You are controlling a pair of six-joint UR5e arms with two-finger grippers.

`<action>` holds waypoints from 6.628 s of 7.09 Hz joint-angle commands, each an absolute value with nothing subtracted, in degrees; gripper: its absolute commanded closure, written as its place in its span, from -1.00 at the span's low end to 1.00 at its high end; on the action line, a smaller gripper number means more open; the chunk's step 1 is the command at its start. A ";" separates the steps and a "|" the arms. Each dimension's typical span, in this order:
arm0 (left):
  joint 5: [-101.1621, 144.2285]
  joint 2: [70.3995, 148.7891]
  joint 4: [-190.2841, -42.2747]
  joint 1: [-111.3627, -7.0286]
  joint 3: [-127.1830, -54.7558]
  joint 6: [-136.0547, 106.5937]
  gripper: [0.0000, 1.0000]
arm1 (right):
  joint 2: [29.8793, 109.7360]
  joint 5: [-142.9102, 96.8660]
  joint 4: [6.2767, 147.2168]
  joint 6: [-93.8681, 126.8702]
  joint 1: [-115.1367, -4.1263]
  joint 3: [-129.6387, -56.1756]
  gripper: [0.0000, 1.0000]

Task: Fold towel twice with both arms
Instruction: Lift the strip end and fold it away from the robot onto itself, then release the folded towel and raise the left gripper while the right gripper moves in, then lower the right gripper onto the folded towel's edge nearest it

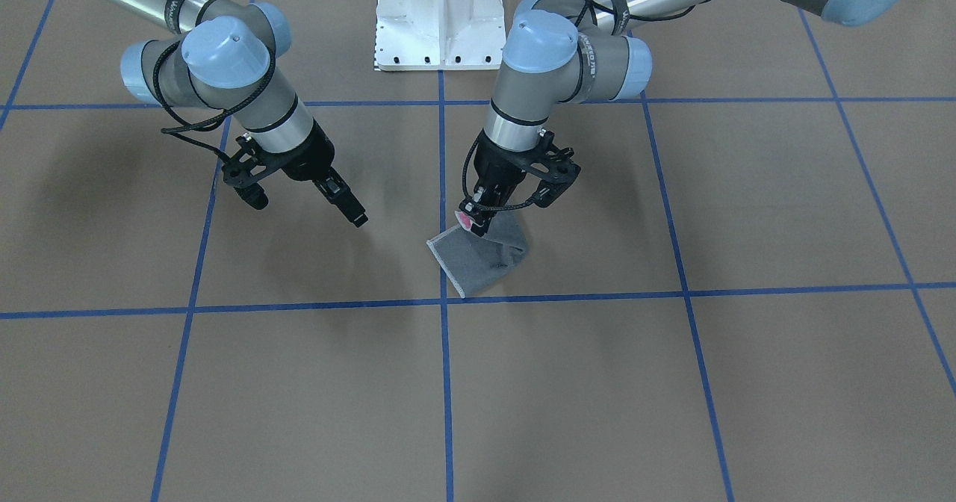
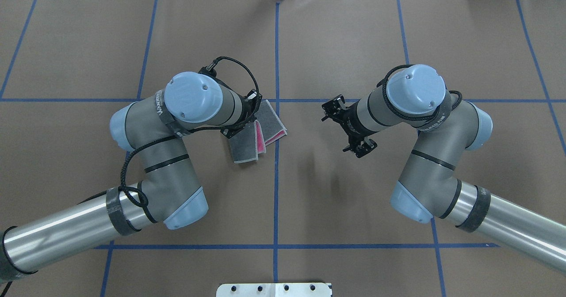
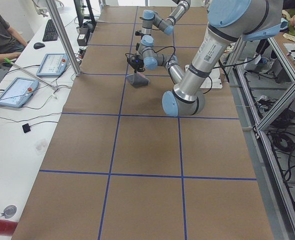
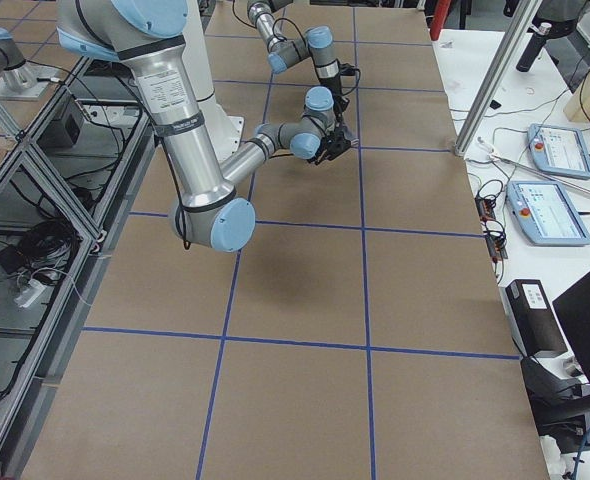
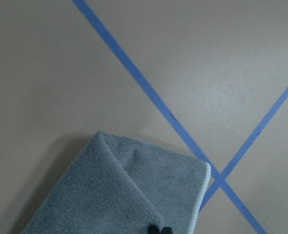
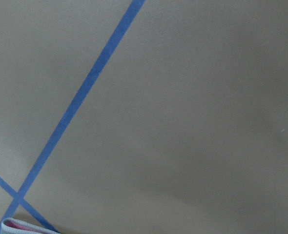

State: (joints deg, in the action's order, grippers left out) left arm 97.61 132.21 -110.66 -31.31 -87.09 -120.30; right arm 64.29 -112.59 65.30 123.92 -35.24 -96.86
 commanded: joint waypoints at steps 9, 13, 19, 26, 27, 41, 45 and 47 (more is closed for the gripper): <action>97.38 141.93 -120.11 -34.98 -68.42 -119.97 0.96 | 64.42 -112.41 65.48 123.93 -35.16 -97.03 -1.00; 97.90 144.67 -122.52 -36.38 -65.29 -119.80 -1.00 | 64.42 -110.48 65.57 123.93 -34.36 -96.86 -1.00; 111.70 127.36 -121.46 -40.78 -88.50 -119.62 -1.00 | 51.96 -102.32 67.68 125.24 -32.26 -86.67 -0.97; 111.71 126.12 -119.88 -40.96 -90.53 -119.62 -1.00 | 44.65 -97.29 65.66 121.11 -30.15 -76.20 -0.57; 111.71 126.04 -119.88 -40.96 -90.53 -119.62 -1.00 | 44.39 -96.34 65.65 121.03 -29.97 -75.16 -0.54; 111.53 126.04 -119.88 -40.61 -90.09 -119.62 -1.00 | 46.75 -92.74 70.22 119.88 -26.39 -81.48 1.00; 111.53 126.04 -119.79 -40.87 -90.26 -119.62 -1.00 | 47.11 -92.29 70.22 119.79 -26.28 -81.83 0.18; 111.53 126.04 -119.79 -40.96 -90.26 -119.62 -1.00 | 47.20 -92.55 70.22 119.97 -26.28 -81.83 0.10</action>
